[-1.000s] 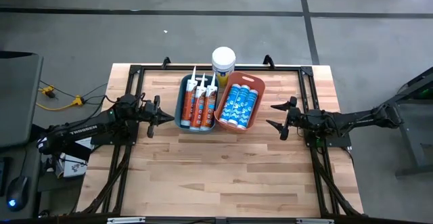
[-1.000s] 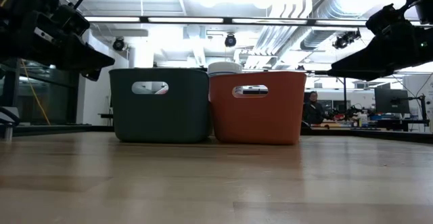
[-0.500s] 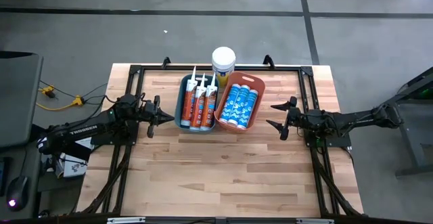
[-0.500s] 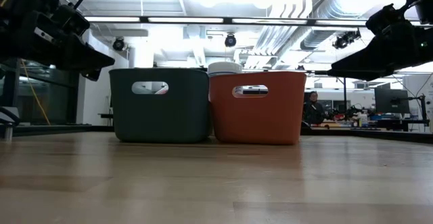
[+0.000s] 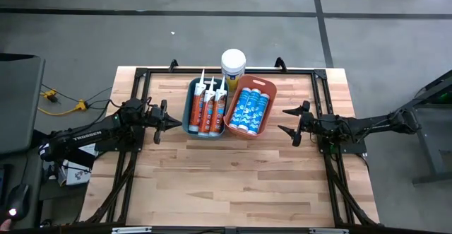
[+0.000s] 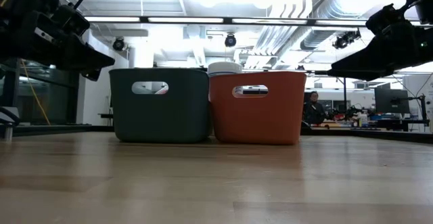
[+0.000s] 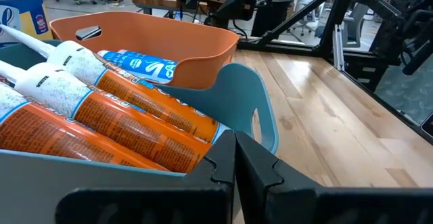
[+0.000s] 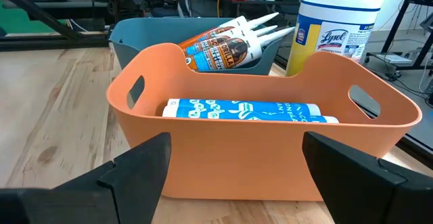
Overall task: Pick & place silicon tubes, Sealant and Lysol wipes
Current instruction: Return to Home Position
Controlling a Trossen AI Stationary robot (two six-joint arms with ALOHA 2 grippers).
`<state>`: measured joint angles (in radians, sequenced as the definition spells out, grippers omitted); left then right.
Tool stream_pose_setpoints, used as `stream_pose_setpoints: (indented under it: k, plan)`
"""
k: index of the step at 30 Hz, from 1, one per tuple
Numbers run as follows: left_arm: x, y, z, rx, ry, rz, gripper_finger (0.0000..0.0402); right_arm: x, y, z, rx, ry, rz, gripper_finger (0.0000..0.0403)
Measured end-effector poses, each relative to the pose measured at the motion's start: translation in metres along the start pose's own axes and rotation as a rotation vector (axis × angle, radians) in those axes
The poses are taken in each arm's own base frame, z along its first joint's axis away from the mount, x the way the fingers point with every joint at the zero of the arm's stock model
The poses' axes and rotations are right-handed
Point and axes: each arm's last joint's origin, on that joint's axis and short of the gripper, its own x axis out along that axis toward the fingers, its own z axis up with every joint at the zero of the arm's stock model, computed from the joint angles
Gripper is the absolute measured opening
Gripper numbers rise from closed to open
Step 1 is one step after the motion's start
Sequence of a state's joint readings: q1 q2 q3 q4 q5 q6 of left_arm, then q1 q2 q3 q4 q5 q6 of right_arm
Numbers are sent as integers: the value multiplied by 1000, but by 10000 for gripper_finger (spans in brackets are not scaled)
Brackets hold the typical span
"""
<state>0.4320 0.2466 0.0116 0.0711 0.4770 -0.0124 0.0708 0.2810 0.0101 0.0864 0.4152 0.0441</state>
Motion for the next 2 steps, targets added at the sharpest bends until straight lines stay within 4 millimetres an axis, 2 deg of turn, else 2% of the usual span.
stream_pose_setpoints:
  k: [2]
  plan:
    - [0, 0, 0, 0, 0, 0, 0, 0, 0, 0, 0, 0, 0, 330]
